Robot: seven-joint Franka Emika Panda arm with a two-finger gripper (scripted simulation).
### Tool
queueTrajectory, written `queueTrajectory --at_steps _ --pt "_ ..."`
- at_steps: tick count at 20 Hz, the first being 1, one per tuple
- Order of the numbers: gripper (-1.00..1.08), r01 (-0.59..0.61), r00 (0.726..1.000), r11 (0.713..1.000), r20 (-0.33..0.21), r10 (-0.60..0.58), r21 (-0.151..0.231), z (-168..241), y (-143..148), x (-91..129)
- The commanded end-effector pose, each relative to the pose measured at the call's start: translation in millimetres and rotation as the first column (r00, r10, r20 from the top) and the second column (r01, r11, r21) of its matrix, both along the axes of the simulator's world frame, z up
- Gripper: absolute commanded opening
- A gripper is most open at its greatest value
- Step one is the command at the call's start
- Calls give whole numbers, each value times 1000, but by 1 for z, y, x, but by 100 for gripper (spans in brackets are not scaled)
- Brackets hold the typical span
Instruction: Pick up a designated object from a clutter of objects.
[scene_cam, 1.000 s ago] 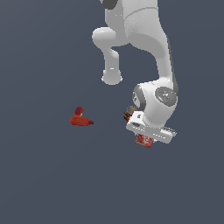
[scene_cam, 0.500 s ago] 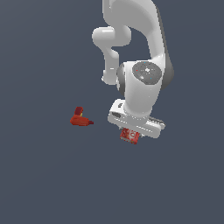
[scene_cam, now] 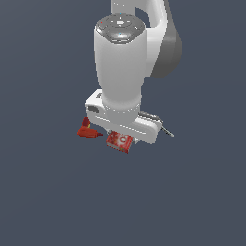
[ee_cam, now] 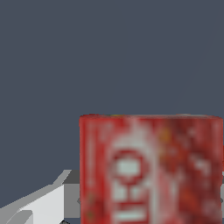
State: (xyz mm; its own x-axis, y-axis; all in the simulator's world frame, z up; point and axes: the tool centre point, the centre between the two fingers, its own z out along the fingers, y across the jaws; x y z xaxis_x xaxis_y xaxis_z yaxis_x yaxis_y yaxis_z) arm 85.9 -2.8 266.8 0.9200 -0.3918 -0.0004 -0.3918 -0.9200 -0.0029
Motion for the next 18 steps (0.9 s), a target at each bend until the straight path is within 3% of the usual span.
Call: queueTrajectory --at_steps 1,9,18 --pt "-100 -1 1000 1000 -1 1 0 23 -21 5" --pt "-100 0 1000 1000 -1 0 -1 86 -77 21" --pt "-100 0 1000 1000 -1 0 -3 134 -121 35"
